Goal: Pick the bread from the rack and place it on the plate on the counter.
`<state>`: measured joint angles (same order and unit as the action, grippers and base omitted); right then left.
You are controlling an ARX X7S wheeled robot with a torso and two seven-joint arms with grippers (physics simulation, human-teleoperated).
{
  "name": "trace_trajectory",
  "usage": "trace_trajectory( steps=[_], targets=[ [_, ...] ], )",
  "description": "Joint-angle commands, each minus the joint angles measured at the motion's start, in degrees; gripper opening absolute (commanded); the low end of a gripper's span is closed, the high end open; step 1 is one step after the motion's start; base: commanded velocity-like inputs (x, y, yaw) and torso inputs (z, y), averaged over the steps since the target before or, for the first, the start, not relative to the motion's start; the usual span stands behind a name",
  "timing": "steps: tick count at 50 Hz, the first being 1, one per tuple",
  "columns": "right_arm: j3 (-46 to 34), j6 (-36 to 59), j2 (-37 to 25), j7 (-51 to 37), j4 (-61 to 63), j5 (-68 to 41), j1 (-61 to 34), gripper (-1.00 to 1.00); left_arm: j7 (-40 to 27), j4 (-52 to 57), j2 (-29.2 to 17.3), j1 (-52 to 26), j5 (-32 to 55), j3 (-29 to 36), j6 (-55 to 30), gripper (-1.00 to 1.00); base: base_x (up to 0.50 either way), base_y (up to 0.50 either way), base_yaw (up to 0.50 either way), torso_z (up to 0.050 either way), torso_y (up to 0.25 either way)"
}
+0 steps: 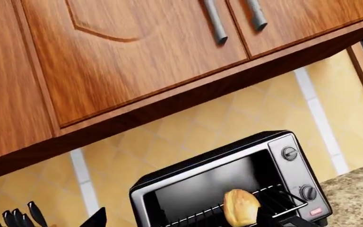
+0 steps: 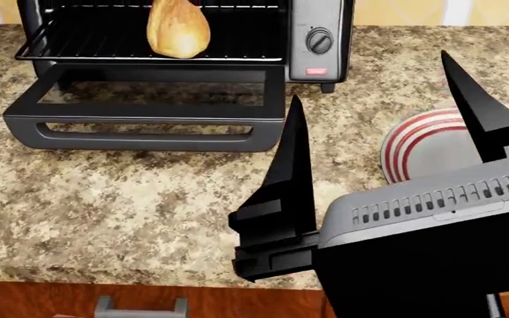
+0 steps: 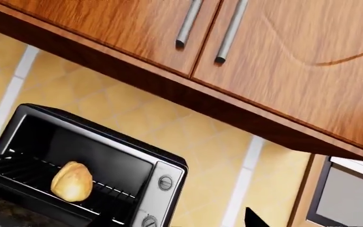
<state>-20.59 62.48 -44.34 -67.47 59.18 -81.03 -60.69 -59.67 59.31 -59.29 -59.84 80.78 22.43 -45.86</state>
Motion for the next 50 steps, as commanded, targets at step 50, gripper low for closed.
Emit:
trace_trajectory(
  steps=[50],
  targets=[
    [-3.5,-14.7,5.0,19.7,-8.4,12.7,9.1,1.00,-7.9,-0.5,-3.6,-7.2,9.7,1.3,-1.3,1.00,0.25,0.00,0.00,0.038,0.051]
  ],
)
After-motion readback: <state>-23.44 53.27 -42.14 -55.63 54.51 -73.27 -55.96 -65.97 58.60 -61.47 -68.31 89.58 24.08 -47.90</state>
